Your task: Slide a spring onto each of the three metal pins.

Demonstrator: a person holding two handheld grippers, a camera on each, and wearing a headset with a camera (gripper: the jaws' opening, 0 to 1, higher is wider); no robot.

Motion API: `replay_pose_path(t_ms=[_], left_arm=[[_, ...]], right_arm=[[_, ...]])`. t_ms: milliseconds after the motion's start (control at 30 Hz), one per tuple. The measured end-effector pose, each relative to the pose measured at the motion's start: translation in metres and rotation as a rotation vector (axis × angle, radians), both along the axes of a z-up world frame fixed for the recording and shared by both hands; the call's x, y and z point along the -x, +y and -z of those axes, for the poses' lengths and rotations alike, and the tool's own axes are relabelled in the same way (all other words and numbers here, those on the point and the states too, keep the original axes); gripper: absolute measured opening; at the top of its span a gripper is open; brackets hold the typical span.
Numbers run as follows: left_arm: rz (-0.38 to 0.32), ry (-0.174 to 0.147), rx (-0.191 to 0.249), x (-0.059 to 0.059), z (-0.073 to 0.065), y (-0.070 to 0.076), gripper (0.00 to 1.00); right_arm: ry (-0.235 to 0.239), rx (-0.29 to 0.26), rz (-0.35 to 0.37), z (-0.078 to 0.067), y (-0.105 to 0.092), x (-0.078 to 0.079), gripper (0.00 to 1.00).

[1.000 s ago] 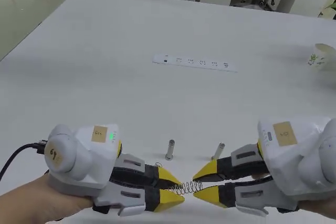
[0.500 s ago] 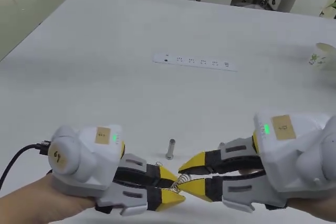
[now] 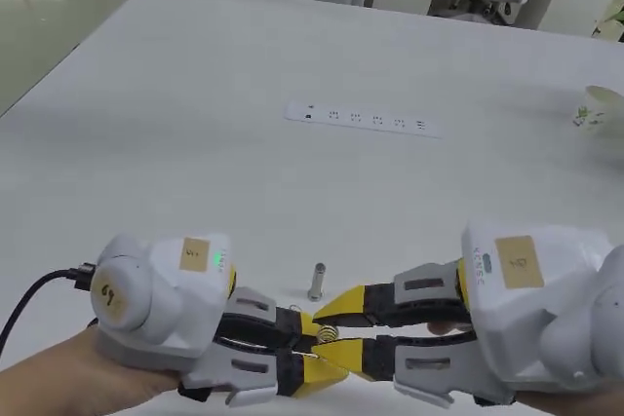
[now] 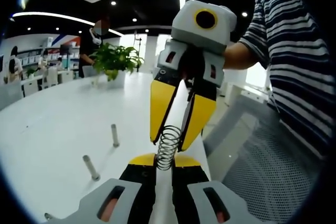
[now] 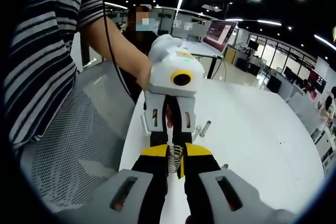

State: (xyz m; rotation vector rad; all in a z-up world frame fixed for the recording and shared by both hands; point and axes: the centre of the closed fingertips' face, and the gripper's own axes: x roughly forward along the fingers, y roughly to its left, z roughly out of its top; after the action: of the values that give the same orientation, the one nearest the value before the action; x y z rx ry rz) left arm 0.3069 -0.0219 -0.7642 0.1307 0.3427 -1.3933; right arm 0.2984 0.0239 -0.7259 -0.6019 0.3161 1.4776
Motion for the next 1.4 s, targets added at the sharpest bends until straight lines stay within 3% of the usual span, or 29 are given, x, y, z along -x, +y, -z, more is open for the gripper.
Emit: replay_pose_path(t_ms=[233,800,1233,1400], left_arm=[[-0.024,-0.003,-0.007,-0.002,0.001,0.007,0.03],[-0.044,-0.014,-0.001,-0.005,-0.004,0.008,0.03],[-0.080,0.017,0.013,-0.009,-0.004,0.012,0.06],[-0.107,0.029,0.008,-0.012,-0.001,0.017,0.12]], right_arm=[[-0.014,-0.003,-0.003,0.000,0.001,-0.002,0.07],[-0.062,-0.007,-0.011,-0.005,0.003,-0.003,0.07],[-0.081,-0.010,-0.001,-0.007,0.003,-0.006,0.07],[-0.086,-0.014,0.014,-0.007,0.002,-0.010,0.07]])
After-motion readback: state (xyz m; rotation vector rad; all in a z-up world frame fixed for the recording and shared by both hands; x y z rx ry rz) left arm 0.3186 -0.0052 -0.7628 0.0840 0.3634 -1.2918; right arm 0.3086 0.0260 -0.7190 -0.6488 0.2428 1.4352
